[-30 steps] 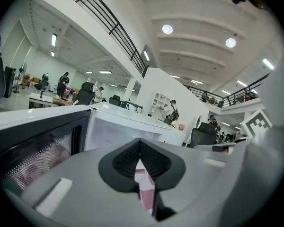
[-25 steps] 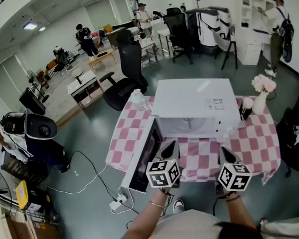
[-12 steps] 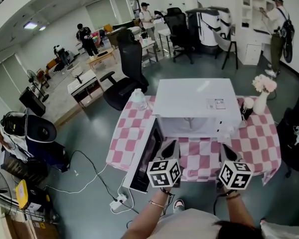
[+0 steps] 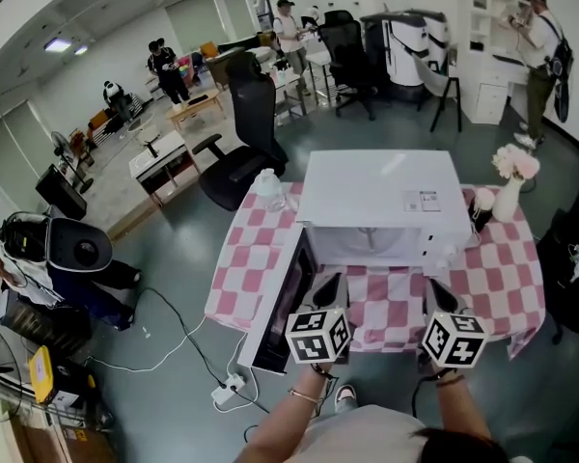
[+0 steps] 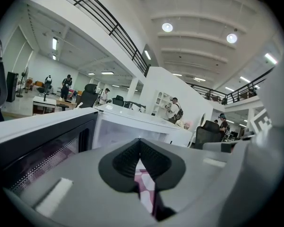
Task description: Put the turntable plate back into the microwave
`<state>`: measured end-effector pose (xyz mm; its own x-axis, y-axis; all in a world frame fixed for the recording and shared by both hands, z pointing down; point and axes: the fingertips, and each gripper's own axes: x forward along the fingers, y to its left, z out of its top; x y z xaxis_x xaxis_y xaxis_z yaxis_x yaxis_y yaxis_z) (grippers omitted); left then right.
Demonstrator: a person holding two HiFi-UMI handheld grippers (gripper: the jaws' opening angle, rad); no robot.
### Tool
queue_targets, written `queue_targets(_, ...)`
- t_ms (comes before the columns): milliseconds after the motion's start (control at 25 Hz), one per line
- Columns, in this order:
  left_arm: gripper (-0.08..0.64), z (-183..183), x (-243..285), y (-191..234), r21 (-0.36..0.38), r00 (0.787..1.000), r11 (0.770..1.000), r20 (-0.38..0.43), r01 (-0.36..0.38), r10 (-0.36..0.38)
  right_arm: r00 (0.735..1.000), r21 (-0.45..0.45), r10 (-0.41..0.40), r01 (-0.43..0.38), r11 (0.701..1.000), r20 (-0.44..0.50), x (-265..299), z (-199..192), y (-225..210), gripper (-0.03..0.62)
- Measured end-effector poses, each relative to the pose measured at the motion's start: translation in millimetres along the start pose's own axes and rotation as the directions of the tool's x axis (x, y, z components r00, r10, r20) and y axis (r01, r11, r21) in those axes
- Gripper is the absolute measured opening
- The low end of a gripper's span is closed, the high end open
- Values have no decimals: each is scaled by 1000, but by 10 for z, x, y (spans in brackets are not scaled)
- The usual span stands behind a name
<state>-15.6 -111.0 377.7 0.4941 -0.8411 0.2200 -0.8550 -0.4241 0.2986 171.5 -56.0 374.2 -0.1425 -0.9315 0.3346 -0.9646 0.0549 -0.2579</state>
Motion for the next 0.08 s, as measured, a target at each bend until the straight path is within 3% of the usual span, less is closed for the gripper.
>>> queue_targets(80, 0, -3, 22, 34, 0, 1000, 1000, -1, -3, 3, 1000, -1, -1, 1, 1000, 1, 34, -5, 6, 8)
